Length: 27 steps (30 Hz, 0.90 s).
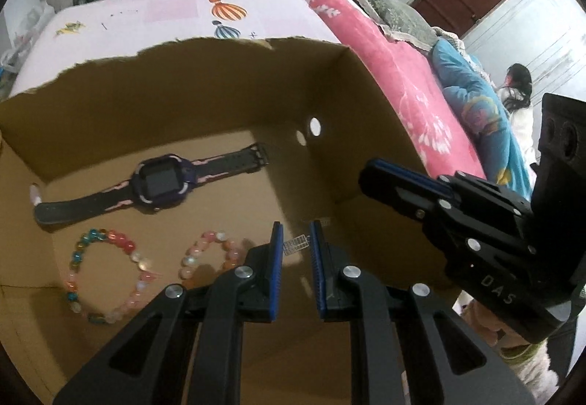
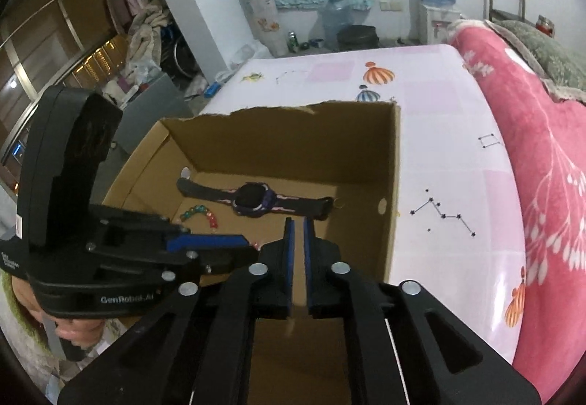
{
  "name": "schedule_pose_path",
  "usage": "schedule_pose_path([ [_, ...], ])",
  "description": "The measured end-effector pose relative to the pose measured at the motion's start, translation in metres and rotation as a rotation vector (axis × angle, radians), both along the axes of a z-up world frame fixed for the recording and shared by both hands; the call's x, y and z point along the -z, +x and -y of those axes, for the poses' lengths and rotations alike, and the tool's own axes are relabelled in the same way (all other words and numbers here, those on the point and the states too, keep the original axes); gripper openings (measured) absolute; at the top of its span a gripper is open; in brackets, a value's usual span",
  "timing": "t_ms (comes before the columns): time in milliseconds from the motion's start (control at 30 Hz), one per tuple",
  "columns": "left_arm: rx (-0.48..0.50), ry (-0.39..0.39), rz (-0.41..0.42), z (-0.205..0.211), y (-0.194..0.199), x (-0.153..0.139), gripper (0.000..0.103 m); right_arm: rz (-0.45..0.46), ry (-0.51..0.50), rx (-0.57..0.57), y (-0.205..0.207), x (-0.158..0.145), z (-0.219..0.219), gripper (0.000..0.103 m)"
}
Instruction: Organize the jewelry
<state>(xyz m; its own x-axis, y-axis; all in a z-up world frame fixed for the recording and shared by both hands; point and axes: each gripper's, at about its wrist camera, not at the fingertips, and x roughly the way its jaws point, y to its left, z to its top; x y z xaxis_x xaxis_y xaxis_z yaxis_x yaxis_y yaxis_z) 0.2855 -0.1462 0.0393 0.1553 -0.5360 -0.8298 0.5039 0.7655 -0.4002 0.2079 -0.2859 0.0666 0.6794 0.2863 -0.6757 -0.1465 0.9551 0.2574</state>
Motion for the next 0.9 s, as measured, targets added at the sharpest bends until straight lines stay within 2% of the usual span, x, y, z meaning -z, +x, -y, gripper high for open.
schedule_pose_path([
  [267, -0.01, -0.012, -0.001, 0.004, 0.002, -0.004, 0.023, 0.04, 0.008, 0.016, -0.005, -0.008, 0.01, 0.024],
  [500, -0.024, -0.025, 0.043, -0.003, -0.009, -0.019, 0.026, 0.106, 0.011, 0.032, -0.029, -0.026, 0.016, 0.046],
  [633, -0.014, -0.037, 0.139, -0.02, -0.037, -0.046, 0.032, 0.17, 0.013, 0.034, -0.064, -0.043, 0.018, 0.058],
  [733, -0.005, -0.067, 0.256, -0.048, -0.074, -0.073, 0.038, 0.237, 0.034, 0.014, -0.107, -0.057, 0.018, 0.065],
  [900, 0.007, -0.108, 0.454, -0.097, -0.147, -0.099, 0.055, 0.28, 0.053, 0.019, -0.164, -0.053, 0.018, 0.068],
])
